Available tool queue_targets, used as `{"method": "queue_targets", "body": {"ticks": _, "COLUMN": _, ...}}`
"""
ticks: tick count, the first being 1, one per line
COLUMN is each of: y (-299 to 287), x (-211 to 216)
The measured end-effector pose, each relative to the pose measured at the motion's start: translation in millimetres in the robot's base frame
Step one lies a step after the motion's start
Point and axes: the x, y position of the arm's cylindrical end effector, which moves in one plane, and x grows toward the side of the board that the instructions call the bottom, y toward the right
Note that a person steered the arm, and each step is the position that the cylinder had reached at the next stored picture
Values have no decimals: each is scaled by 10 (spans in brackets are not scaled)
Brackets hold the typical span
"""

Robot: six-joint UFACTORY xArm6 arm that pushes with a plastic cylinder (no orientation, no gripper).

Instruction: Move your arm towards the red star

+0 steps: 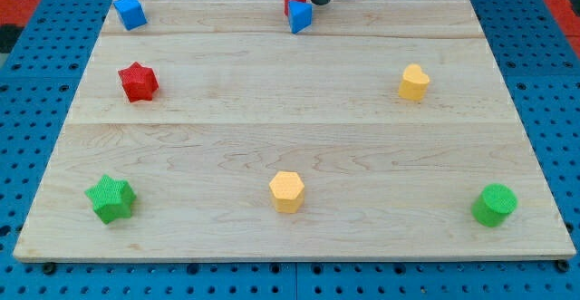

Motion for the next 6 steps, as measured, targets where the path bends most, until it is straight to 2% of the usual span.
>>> {"method": "queue_targets", "body": {"ticks": 1, "y": -16, "x": 17}}
{"method": "queue_targets", "body": {"ticks": 2, "y": 556, "x": 474}}
{"method": "queue_targets", "body": {"ticks": 3, "y": 594, "x": 1100}}
{"method": "queue_targets", "body": {"ticks": 4, "y": -126, "x": 1471}}
{"method": "queue_targets", "body": {"ticks": 6, "y": -2252, "x": 1393}}
